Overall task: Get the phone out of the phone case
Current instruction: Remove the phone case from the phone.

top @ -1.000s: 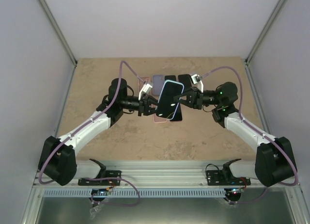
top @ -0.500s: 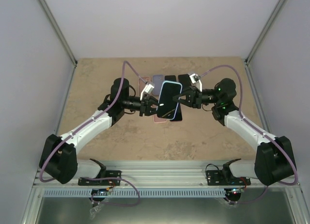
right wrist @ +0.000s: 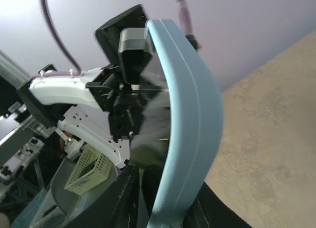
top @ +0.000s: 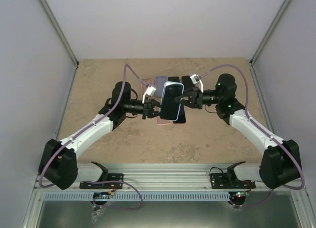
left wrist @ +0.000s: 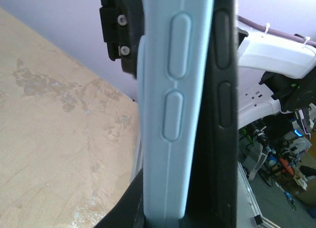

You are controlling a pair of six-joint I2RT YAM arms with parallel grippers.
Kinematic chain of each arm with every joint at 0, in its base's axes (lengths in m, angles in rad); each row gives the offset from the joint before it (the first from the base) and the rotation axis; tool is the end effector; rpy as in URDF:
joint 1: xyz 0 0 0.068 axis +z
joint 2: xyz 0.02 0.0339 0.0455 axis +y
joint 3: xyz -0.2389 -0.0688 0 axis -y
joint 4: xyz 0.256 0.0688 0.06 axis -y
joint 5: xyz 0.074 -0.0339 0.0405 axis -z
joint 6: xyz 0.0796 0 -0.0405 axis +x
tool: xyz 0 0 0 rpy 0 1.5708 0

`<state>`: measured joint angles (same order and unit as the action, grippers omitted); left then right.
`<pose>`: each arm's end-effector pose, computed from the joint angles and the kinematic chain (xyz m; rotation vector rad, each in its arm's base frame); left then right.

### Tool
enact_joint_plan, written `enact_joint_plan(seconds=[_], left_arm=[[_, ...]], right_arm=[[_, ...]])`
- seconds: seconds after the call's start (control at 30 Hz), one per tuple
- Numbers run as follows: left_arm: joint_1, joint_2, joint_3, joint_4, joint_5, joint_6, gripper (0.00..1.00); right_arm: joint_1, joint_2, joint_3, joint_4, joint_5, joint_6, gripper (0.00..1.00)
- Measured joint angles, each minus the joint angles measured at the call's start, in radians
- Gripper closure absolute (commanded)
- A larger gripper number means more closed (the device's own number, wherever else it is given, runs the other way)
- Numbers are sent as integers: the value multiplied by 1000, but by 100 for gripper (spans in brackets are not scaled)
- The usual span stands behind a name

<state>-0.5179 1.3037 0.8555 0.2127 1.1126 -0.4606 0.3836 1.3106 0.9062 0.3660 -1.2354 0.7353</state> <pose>0.2426 -0.2204 0.2616 0.9325 1.7719 -1.6529 0.2664 0.1886 0.2949 -0.7936 1.7590 1.7728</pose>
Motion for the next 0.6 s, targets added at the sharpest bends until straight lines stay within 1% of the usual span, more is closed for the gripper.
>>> enact_joint_plan(seconds=[0.1,0.27,0.37,0.5,0.6], left_arm=[[1,-10,-9,24,-27,-50,100],[30,-10,-32,74,-69,-147,100],[44,-10,-44,95,-92,-196,100],[56,-5,-45,99,-128,-252,100],[77,2,-45,103,-155,-306,100]], right_arm=[[-2,5,8,-52,25,-50,50],[-23,6,42,-129,62,-115,24],[-42,5,57,-163,82,-139,14],[-49,5,98,-249,134,-206,9],[-49,3,130,-305,171,-252,3]])
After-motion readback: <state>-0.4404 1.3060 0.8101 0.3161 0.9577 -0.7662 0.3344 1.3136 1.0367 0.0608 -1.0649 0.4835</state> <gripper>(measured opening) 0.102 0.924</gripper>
